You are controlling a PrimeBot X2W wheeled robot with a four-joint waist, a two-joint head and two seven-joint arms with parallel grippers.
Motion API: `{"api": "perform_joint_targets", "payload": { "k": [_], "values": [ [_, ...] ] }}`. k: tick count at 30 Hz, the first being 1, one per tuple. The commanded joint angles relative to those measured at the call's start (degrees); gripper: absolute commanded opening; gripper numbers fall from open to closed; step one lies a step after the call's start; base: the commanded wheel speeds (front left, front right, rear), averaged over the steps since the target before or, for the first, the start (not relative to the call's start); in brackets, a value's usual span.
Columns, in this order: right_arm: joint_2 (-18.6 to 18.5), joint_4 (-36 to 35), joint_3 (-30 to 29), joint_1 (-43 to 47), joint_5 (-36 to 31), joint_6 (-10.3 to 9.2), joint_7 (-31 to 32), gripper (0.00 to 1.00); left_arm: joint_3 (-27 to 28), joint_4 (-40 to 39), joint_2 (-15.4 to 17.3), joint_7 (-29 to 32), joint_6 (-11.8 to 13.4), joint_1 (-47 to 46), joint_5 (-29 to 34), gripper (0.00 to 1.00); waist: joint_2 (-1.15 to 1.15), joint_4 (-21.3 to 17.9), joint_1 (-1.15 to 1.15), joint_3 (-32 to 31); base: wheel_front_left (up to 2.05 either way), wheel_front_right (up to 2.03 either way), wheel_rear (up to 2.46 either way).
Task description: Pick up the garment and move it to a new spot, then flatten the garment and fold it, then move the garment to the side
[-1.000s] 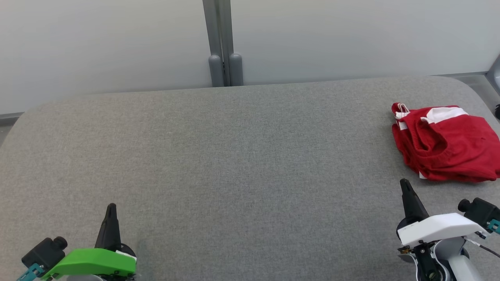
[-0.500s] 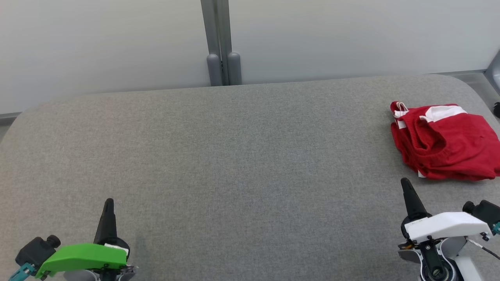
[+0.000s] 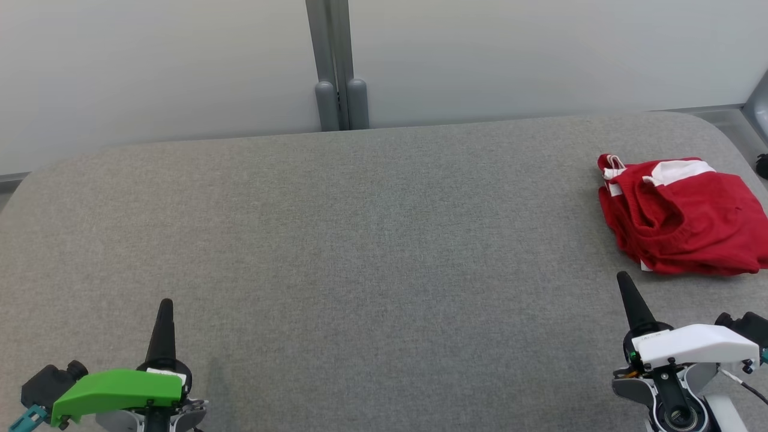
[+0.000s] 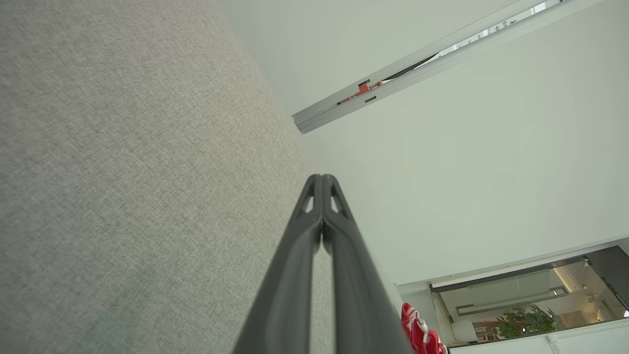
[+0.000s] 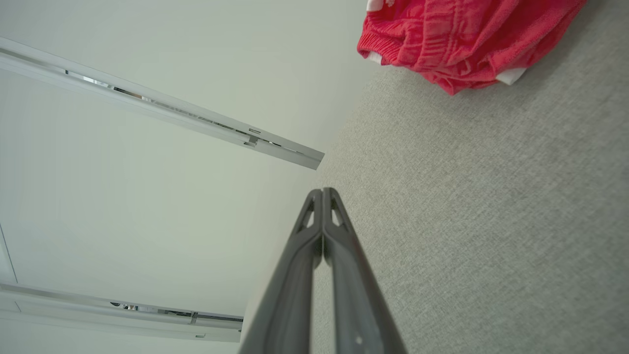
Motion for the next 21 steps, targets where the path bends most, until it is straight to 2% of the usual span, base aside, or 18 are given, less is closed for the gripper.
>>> {"api": "perform_joint_targets", "payload": {
  "k": [1,21],
  "values": [
    [-0.06,-0.78,-0.38,-1.31,1.51,0.02,0.48,0.0,0.41,-0.57,0.08,0.43,-0.38,-1.6,-1.45,0.0,0.0,-0.03,0.0,0.02,0.0,0.0,0.0],
    [0.75,-1.41,-1.77,-1.33,11.15,0.02,3.19,0.0,1.47,-0.95,-0.23,3.04,-0.55,-2.34,-11.21,0.0,0.0,-0.41,0.0,0.34,0.0,0.0,0.0]
  ]
}}
